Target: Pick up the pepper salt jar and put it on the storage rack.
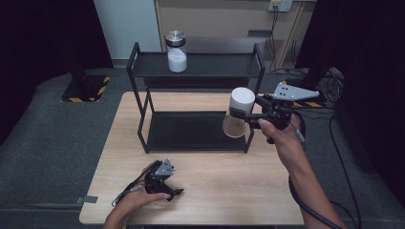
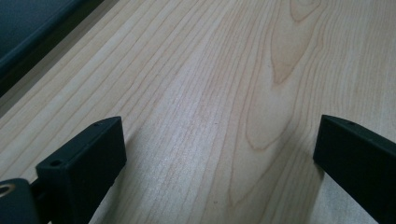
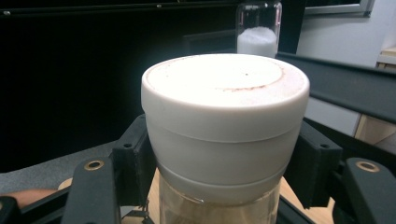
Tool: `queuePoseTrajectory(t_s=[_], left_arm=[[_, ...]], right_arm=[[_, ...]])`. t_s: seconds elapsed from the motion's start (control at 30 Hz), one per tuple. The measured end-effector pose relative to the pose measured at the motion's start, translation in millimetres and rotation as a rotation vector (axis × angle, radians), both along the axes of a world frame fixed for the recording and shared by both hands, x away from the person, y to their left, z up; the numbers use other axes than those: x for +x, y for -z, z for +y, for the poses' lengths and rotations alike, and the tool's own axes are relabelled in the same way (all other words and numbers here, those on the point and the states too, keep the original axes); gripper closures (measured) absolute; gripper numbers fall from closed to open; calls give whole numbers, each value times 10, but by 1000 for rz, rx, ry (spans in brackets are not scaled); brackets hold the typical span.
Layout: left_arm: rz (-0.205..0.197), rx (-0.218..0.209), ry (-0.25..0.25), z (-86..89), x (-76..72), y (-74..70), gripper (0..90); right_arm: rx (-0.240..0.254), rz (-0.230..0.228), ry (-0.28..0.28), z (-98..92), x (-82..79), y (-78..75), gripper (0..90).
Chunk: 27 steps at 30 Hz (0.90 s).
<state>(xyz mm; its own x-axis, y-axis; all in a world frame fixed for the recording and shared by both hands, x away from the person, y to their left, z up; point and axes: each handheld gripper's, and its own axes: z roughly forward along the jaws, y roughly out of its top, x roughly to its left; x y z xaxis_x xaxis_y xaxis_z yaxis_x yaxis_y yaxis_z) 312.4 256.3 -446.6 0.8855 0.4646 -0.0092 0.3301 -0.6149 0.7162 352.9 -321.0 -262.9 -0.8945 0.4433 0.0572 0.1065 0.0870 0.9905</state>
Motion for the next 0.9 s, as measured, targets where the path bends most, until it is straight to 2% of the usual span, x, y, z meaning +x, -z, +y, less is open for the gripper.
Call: queuePoseTrajectory(t_s=[0.47,0.9], left_arm=[[2,0,1,0,3,0,10],[3,-1,1,2,5,0,11]], right_arm=[[-17,-36,8,135,139,-386,356],[-22,-38,17,225,278,-596,356]])
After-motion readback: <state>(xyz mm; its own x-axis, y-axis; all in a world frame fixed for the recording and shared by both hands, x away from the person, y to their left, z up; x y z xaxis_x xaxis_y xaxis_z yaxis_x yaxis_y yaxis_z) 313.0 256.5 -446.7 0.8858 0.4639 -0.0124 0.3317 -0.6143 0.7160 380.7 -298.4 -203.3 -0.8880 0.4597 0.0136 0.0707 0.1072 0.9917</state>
